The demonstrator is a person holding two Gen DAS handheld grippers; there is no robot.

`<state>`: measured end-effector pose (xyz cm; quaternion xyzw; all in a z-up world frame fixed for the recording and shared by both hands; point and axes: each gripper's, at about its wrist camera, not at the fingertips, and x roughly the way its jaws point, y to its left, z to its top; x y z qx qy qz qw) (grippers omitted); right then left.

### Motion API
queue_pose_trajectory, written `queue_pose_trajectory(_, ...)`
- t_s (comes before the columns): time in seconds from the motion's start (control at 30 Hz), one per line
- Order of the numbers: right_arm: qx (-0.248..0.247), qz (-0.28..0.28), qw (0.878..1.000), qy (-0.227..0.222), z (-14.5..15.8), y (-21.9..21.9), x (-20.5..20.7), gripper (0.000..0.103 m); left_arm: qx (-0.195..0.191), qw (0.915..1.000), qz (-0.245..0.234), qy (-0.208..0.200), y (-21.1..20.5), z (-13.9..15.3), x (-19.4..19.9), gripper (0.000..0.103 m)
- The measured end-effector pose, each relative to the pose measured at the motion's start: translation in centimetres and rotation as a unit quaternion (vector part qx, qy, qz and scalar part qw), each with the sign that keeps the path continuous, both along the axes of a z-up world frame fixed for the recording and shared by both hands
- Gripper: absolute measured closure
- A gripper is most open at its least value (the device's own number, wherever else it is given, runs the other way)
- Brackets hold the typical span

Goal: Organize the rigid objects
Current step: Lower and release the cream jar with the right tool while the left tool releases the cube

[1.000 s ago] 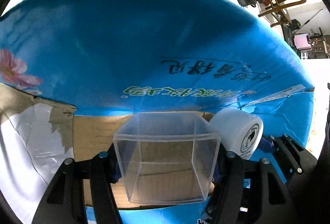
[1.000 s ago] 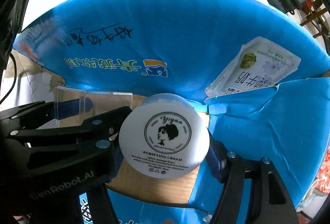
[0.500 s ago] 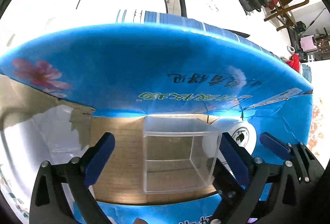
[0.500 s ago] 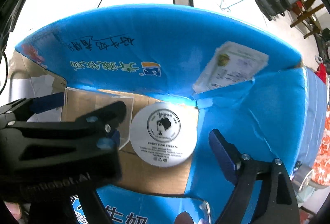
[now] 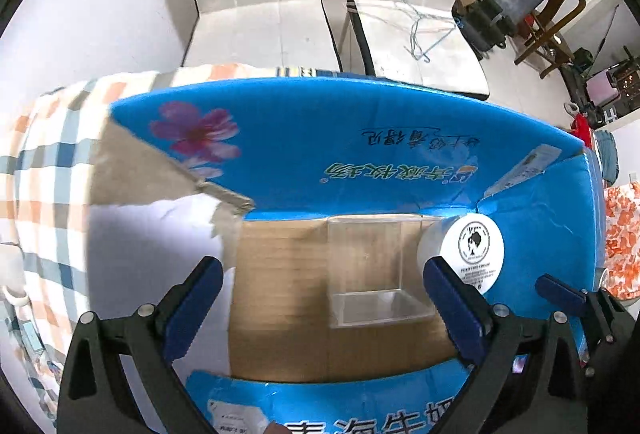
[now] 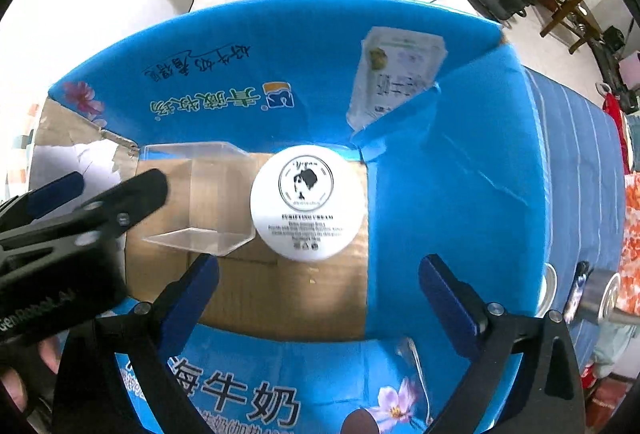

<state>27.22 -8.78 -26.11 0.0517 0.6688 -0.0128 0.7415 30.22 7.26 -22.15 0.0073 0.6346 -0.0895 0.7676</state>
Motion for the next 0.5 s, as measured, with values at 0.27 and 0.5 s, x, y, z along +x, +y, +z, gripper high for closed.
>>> queue_pose_trajectory(0.27,-0.008,-0.005,0.999,-0.035,3.4,0.3,-3.8,0.001,0.006,0.9986,0.006,-0.051,0.3,2.7,-1.7,0.0)
queue_pose_trajectory(0.5,-0.012,-0.006,0.997,-0.08,7.8,-0.2,-5.4,0.001,0.012,0.9958,0.005,-0.091,1.1,6.4,-4.6,0.0)
